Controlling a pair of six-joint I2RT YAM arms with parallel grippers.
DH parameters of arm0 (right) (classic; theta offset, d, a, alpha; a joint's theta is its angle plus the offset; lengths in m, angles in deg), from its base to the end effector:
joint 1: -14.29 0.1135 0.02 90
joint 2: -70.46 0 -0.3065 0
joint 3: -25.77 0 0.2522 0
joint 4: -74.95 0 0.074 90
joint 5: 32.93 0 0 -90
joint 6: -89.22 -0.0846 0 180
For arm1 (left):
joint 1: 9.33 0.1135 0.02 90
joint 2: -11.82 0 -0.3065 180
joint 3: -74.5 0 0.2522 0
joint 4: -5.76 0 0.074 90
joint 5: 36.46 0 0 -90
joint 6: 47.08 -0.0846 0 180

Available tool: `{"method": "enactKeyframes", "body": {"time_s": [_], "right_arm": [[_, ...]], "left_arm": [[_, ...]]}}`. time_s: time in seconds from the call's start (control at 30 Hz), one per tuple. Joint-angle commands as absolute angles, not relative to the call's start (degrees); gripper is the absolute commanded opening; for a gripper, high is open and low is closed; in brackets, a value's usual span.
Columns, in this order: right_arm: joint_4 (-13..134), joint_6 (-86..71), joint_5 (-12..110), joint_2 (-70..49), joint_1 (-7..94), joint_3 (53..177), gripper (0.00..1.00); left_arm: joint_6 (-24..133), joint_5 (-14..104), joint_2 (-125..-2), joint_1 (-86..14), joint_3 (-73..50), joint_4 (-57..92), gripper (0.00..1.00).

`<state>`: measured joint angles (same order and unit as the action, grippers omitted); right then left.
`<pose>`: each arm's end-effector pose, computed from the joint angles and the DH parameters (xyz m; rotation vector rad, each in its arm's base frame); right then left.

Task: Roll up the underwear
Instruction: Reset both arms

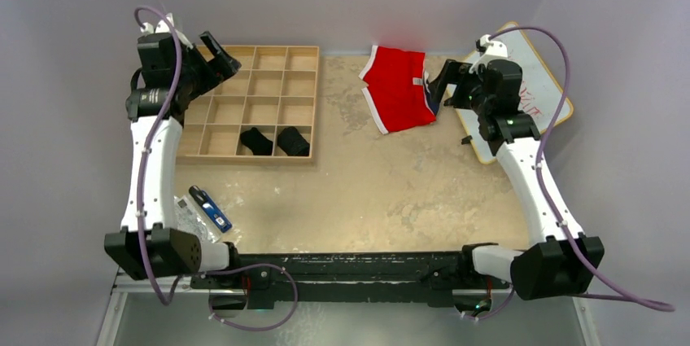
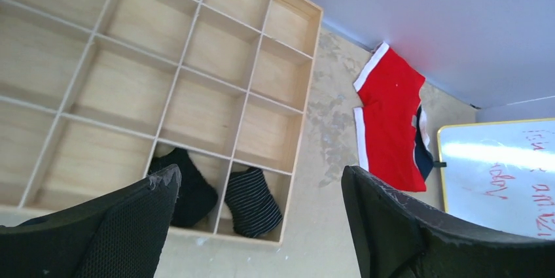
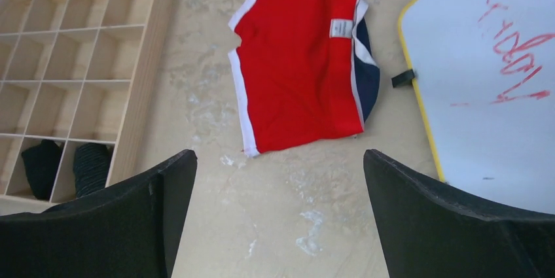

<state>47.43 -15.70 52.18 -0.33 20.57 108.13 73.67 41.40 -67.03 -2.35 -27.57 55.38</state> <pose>0.3157 0.0420 0.4100 0.0804 1.8598 0.3362 0.3326 0.0228 0.4440 -0.5347 1.9826 -0.4749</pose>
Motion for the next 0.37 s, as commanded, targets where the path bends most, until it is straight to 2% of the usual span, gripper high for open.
{"method": "enactKeyframes", "body": {"time_s": [0.0,0.33], "right_arm": [[50.56,-12.88,50.07,4.1,20.88,108.41,0.99],[51.6,-12.23,56.34,14.01,20.88,96.31,0.99]], "left_arm": [[70.09,47.47,-59.33,-2.2,-24.39,61.52,0.91],[68.22,49.27,-48.55,-2.22,-13.91,63.77,0.94]]}}
